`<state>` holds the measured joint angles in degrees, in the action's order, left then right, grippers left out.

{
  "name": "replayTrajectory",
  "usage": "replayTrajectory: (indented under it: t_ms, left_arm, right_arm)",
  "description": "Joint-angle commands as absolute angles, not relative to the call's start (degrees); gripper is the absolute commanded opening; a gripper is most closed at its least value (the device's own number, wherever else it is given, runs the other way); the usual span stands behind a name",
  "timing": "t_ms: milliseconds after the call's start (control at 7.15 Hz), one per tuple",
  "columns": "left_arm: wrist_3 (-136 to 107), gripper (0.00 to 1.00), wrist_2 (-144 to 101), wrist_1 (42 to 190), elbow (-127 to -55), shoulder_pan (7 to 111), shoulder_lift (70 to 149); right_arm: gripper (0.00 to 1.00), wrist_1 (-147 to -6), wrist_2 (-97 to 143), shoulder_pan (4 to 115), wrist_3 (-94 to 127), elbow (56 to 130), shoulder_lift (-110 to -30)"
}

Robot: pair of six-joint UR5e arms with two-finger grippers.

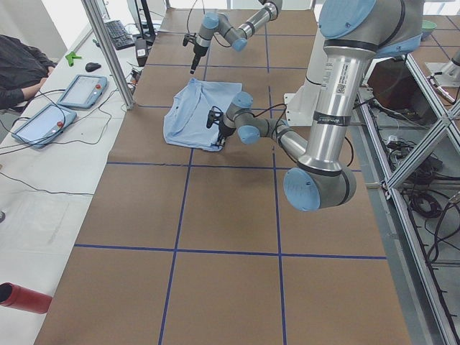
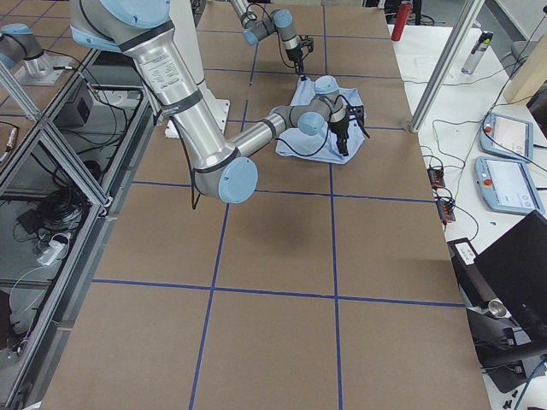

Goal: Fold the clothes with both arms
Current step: 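Drag the edge away with the left gripper while the right reaches the collar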

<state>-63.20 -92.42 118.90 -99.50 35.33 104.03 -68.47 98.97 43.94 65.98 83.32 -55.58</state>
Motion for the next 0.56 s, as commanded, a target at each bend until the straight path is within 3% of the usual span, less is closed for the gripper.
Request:
replayTrajectory:
  t_ms: [0, 420]
  left_arm:
    - [-53.21, 0.0, -92.55, 119.09, -89.88, 44.61, 110.43]
    - [-50.3, 0.0, -92.37, 123.02, -68.28, 51.31, 123.88]
  right_arm:
    - [1.0, -68.47, 98.96, 43.95, 66.09, 83.32, -55.55]
    - [1.0, -68.47, 98.96, 44.12, 66.09, 83.84, -55.9]
